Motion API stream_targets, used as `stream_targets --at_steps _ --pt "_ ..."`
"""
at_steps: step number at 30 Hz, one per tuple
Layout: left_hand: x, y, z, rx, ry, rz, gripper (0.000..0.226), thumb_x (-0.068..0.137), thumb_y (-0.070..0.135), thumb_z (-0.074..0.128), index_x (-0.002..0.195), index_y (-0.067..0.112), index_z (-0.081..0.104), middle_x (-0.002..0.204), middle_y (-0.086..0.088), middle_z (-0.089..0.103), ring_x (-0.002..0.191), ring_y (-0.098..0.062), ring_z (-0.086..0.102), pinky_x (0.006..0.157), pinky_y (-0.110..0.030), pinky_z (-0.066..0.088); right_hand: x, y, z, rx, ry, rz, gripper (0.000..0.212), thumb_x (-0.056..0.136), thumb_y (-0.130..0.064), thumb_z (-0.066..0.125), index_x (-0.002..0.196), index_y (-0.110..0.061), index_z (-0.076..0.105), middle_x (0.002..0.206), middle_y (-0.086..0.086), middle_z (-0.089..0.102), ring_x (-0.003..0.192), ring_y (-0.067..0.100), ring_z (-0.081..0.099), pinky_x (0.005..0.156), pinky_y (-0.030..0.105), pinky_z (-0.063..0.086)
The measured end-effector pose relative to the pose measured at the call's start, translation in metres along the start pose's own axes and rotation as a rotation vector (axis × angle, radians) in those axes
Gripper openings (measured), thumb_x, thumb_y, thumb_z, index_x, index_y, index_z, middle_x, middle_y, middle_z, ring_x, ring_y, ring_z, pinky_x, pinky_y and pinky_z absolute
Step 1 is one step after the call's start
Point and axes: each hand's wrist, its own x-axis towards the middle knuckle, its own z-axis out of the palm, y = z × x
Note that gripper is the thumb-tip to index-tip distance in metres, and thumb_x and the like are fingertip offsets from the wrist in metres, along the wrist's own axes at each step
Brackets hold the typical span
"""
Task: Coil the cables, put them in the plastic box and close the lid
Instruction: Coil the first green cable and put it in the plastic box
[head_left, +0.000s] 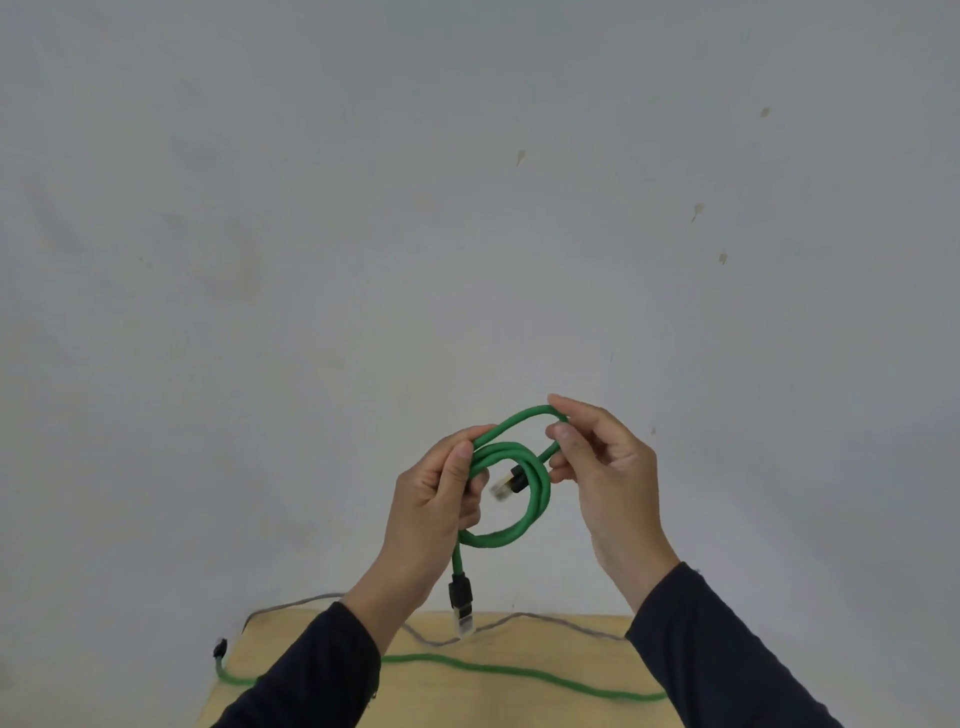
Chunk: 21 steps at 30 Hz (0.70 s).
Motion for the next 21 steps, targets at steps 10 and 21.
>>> stream_targets --at_steps 10,21 --pt "0.009 -0.008 0.000 -0.051 0.192 -0.065 0.030 0.098 0.023 0.039 0.096 0.024 0.069 0.060 0.001 0.048 0.045 -0.006 0.034 0.044 -0.017 0.033 -0.017 0.019 0.009 0.047 -0.113 0.118 0.024 0.092 -0.007 0.051 0.100 -0.022 0.068 0.062 -0.003 0.062 0.051 0.012 0.053 0.047 0.019 0.044" --pt "0.002 -0.017 -0.011 -0.186 0.024 -0.180 0.032 0.095 0.037 0.036 0.112 0.034 0.063 0.069 0.006 0.048 0.057 -0.008 0.035 0.058 -0.024 0.031 -0.014 0.033 0.009 -0.456 -0.226 -0.245 0.030 0.089 -0.018 0.056 0.119 -0.018 0.058 0.088 -0.002 0.071 0.076 0.012 0.064 0.066 0.021 0.053"
